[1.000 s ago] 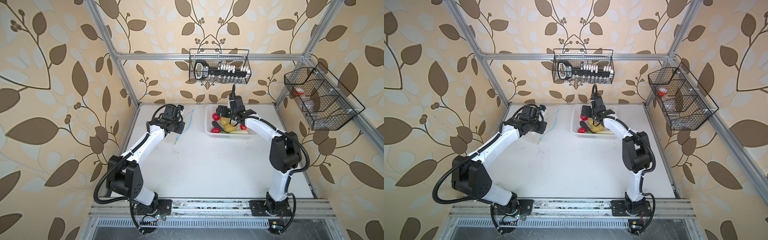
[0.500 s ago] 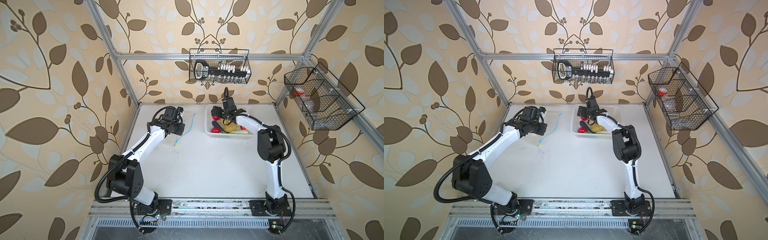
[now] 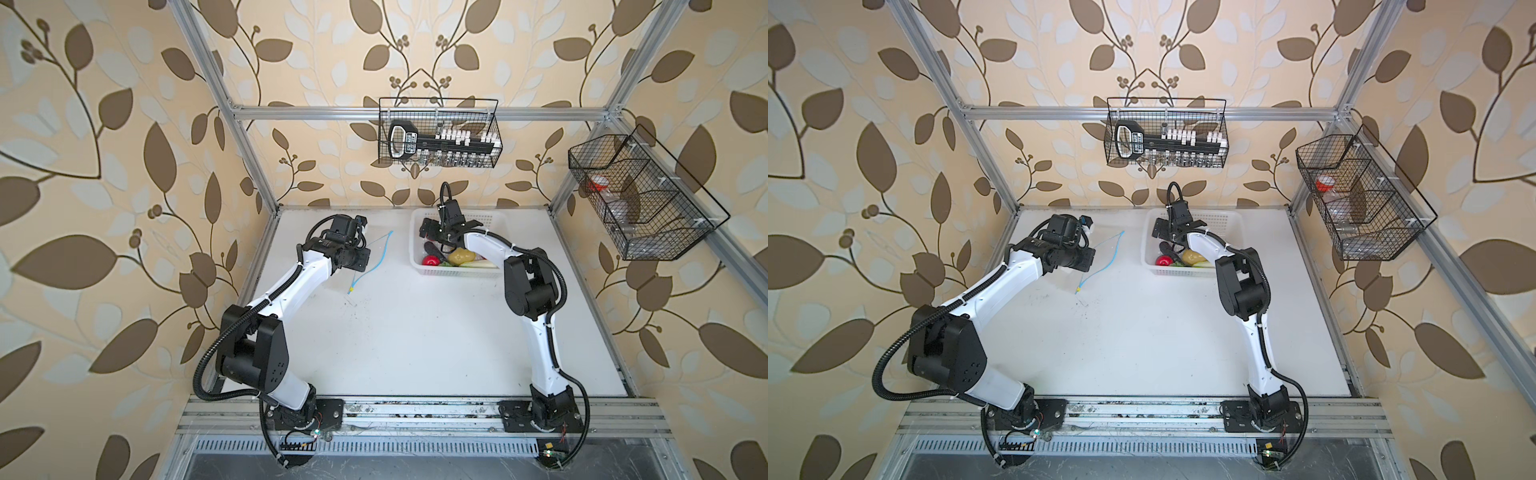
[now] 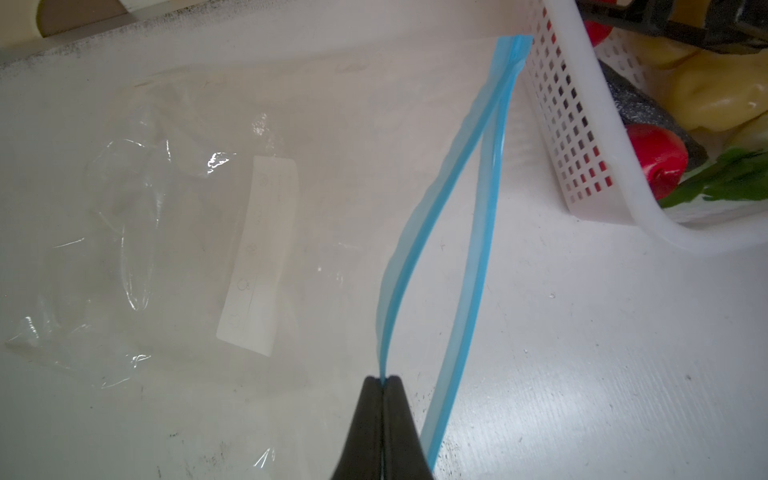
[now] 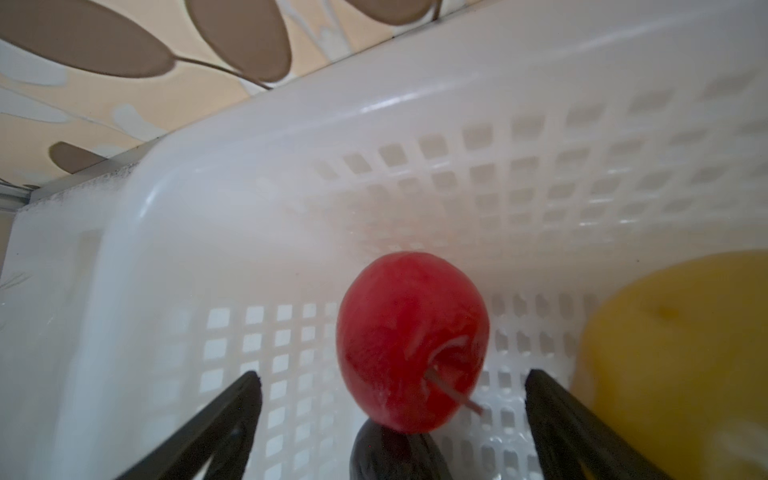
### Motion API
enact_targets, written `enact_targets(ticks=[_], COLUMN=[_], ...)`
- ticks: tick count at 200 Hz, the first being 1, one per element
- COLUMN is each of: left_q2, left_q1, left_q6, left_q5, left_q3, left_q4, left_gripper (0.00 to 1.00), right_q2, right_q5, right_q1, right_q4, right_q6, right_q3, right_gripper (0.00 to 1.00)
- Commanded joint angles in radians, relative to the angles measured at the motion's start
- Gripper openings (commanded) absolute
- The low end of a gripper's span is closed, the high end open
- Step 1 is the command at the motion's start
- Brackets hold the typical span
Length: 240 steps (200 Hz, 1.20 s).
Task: Place the food in the zip-top bag and seal the zipper
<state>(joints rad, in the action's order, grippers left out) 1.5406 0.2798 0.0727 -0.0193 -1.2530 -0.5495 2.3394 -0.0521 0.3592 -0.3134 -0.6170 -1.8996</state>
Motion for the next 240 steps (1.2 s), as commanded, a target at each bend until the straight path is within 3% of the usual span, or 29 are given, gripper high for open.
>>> enact_targets(ticks=[1, 69, 116, 189, 214, 240], left_q2=[-0.01, -0.013, -0.021, 0.006, 0.015, 0.027], left_q1=[-0.014, -0.024, -0.022, -0.023, -0.023, -0.024], left_q6=[-0.012, -0.017, -0.012, -0.026, -0.033, -0.037], left_q5=[0.0, -0.002, 0.014, 0.006, 0.004, 0.005], left_q3=[0.006, 0.007, 0.027, 0.029, 0.021, 0.02], left_q4=[0.01, 0.021, 0.049, 0.045, 0.034, 0.033], left_gripper=[0.0, 0.0, 0.0, 0.0, 0.0, 0.0], right_q2=[0.043, 0.069, 0.098, 0.108, 0.095, 0.054], right_q5=[0.003, 0.043, 0.086, 0.096, 0.118, 0.126], right_q1=[-0.006, -0.026, -0.035, -0.037, -0.041, -0.044], right_q4=[-0.025, 0.042, 0.055, 0.07, 0.089, 0.126], right_q6=[-0.011, -0.061, -0.12, -0.14, -0.151, -0.157], right_q3=[-0.03, -0.058, -0.073, -0.065, -0.049, -0.011], right_gripper=[0.98, 0.94, 0.75, 0.69, 0.52, 0.47])
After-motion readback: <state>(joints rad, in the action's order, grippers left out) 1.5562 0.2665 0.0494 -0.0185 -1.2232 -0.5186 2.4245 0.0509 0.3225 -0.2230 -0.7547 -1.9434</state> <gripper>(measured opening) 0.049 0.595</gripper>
